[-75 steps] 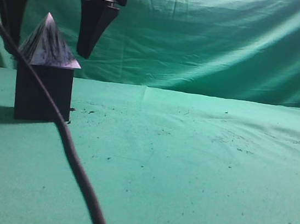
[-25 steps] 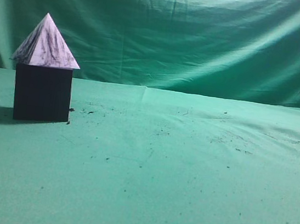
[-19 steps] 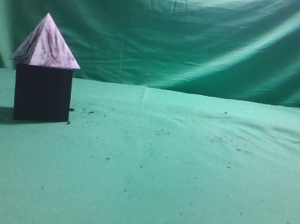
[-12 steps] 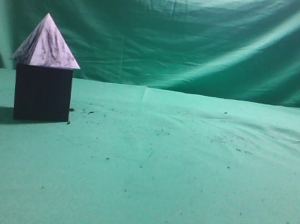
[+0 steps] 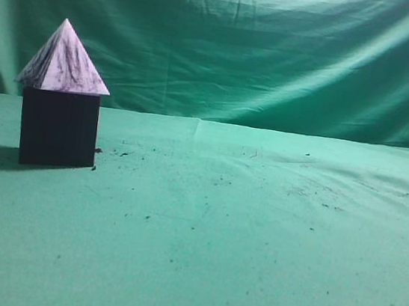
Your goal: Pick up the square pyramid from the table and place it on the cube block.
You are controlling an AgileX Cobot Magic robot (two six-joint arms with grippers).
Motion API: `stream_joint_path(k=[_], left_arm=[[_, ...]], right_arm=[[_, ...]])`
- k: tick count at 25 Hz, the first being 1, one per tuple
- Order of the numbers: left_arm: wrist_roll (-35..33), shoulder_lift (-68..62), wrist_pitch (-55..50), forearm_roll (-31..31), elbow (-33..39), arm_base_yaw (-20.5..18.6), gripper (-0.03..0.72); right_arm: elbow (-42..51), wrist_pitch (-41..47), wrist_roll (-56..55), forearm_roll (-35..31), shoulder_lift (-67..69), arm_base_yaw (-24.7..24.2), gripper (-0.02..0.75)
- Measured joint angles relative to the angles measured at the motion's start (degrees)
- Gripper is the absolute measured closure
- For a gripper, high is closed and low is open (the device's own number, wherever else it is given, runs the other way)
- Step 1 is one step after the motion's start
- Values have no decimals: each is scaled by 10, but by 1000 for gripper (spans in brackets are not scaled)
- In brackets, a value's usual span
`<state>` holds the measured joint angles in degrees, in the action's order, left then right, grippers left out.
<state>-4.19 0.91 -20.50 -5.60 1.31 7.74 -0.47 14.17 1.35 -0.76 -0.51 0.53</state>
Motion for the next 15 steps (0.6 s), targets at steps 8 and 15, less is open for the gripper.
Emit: stream_joint_path(k=[8, 15], left_arm=[[0, 0, 0, -1, 0, 0, 688], [0, 0, 0, -1, 0, 0, 688]], right_arm=[[20, 71, 2, -9, 0, -12, 738], [21, 78, 3, -9, 0, -12, 738]])
